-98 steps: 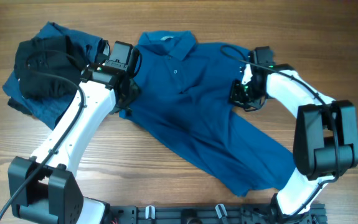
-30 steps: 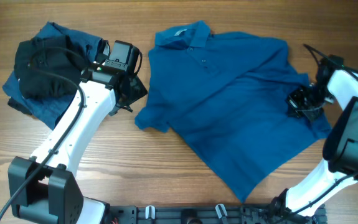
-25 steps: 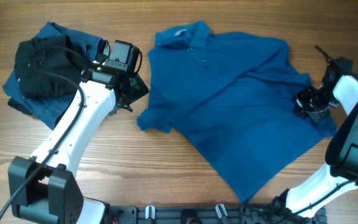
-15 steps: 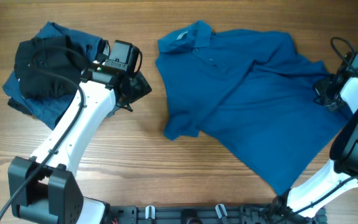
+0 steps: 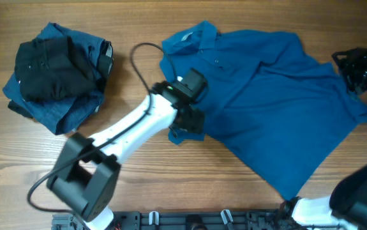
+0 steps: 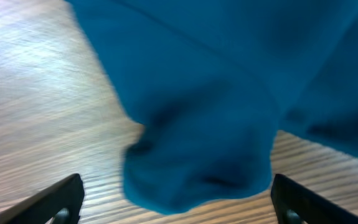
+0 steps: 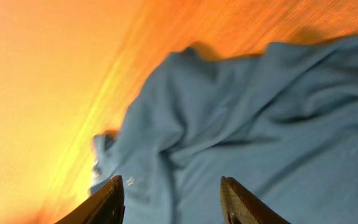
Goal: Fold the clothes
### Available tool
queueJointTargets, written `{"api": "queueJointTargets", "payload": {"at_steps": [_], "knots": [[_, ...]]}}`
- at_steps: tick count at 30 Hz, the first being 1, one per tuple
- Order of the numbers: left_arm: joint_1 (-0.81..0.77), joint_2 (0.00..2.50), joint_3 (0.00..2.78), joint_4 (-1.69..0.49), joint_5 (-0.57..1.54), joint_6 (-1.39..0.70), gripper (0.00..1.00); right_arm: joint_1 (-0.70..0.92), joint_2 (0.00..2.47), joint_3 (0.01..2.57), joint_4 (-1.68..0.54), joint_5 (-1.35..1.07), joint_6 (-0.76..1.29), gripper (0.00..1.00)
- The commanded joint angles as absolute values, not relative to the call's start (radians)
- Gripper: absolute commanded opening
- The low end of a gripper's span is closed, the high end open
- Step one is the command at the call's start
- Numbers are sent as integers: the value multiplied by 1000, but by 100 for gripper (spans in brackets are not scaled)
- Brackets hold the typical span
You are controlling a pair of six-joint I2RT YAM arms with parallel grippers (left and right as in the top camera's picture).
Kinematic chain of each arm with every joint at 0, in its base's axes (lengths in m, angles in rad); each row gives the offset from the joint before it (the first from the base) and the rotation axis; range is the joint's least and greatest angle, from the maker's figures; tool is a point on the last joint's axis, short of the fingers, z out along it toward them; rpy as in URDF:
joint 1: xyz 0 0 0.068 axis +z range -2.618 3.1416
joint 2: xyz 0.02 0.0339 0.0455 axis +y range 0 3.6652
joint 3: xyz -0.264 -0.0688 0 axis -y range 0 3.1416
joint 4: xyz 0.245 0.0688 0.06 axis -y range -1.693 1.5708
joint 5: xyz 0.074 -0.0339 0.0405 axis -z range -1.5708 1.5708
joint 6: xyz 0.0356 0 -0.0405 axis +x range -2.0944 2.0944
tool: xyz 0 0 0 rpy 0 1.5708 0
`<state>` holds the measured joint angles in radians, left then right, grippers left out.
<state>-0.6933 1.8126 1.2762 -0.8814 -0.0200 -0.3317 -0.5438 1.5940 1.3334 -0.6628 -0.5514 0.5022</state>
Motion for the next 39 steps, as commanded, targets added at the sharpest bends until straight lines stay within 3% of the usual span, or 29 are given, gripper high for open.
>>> {"api": "queueJointTargets", "payload": {"at_steps": [1, 5, 7, 9, 10, 13, 17, 24, 39], "knots": [[-756, 1854, 1276, -878, -18, -243, 84, -536, 1546, 1348, -737, -607, 433, 52], [-818, 1859, 1275, -886, -128, -239, 83, -533, 1548, 1333, -795, -606, 418, 52], [-838, 1877, 1275, -890, -192, -239, 77, -530, 1549, 1333, -820, -603, 405, 52], [-841, 1919, 1275, -894, -253, -244, 61, -522, 1549, 1333, -850, -603, 386, 52], [-841, 1933, 1275, -897, -268, -247, 58, -515, 1549, 1333, -865, -603, 374, 52], [-841, 1953, 1275, -907, -361, -326, 31, -471, 1549, 1327, -952, -512, 366, 51], [-839, 1928, 1276, -940, -427, -398, 13, -394, 1549, 1299, -1017, -389, 366, 51], [-749, 1795, 1277, -996, -507, -493, 4, -293, 1549, 1147, -1078, -365, 313, 51], [-578, 1728, 1277, -891, -582, -514, 4, -292, 1547, 734, -1015, -321, 373, 60]]}}
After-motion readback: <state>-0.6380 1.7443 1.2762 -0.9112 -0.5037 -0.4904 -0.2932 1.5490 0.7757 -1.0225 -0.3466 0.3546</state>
